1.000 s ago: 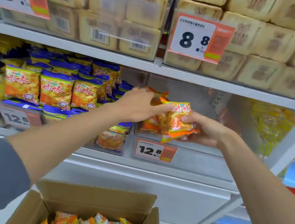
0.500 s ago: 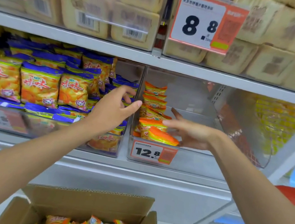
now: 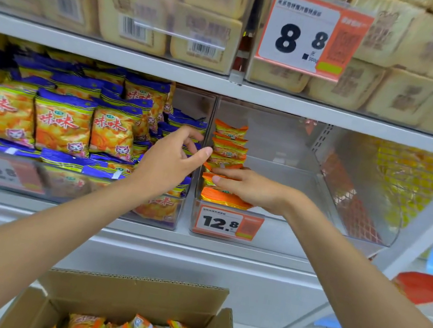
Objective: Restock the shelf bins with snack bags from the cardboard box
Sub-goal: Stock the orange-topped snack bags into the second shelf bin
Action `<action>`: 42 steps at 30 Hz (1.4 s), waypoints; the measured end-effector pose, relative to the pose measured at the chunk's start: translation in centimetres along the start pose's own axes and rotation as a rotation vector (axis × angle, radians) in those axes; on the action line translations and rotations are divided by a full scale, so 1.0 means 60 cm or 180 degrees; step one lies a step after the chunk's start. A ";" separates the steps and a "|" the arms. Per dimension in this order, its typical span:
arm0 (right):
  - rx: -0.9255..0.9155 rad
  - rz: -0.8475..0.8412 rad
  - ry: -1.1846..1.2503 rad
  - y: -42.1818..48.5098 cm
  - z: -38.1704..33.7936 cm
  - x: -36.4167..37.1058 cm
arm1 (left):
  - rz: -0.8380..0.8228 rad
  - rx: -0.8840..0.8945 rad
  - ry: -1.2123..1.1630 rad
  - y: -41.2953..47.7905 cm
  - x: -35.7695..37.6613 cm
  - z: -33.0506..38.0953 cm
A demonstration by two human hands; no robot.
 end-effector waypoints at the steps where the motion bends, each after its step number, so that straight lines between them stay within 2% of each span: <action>1: 0.0065 -0.0101 0.0319 -0.005 0.004 -0.007 | -0.0012 -0.0012 -0.0020 -0.001 0.000 0.000; 3: 0.0129 -0.0206 0.0572 -0.020 0.013 -0.024 | -0.0034 -0.0026 -0.0052 -0.002 0.000 0.002; 6: 0.0143 -0.0181 0.0406 -0.020 0.030 -0.025 | -0.0016 -0.0013 -0.0010 -0.002 -0.001 0.002; 10: -0.0020 0.0198 0.0113 0.005 0.030 -0.004 | 0.0018 -0.0013 -0.0003 -0.001 0.000 0.001; 15: 0.0047 0.0089 0.0375 -0.013 0.024 -0.014 | 0.0018 -0.0015 0.0006 -0.002 -0.003 0.006; 17: -0.0142 0.0501 0.0021 -0.031 0.020 -0.020 | 0.0028 -0.0016 0.0044 -0.005 -0.009 0.012; 20: -0.0449 0.1543 -0.0774 -0.070 0.004 -0.023 | 0.0126 0.0066 0.0145 -0.022 -0.023 0.026; 23: -0.0919 0.2287 -0.0809 -0.119 -0.022 0.012 | 0.0061 0.0118 0.0143 -0.064 -0.036 0.039; 25: -0.1143 0.2465 -0.0728 -0.144 -0.033 0.055 | -0.0115 0.0062 0.0092 -0.103 -0.040 0.033; 27: -0.1104 0.2180 -0.0678 -0.156 -0.033 0.112 | -0.0364 -0.0072 0.0053 -0.150 -0.037 0.007; 31: -0.0495 0.0852 -0.0440 -0.145 0.021 0.256 | -0.0931 -0.0685 0.0122 -0.257 -0.027 -0.092; 33: -0.0232 0.0389 -0.0350 -0.133 0.062 0.325 | -0.1149 -0.1025 0.0200 -0.307 -0.031 -0.150; 37: 0.0189 -0.0111 -0.0105 -0.085 0.146 0.443 | -0.1222 -0.1567 0.0429 -0.372 -0.044 -0.253; 42: 0.0369 -0.0278 0.0220 -0.033 0.199 0.562 | -0.1466 -0.1933 0.0349 -0.416 -0.041 -0.304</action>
Point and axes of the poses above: each hand's wrist, its own y-axis towards the middle knuckle, its own x-axis out of the palm, z = x × y, the point moved 2 cm from there along y, towards the middle knuckle, and after that the axes turned 4 degrees about -x, right-handed, at the moved point
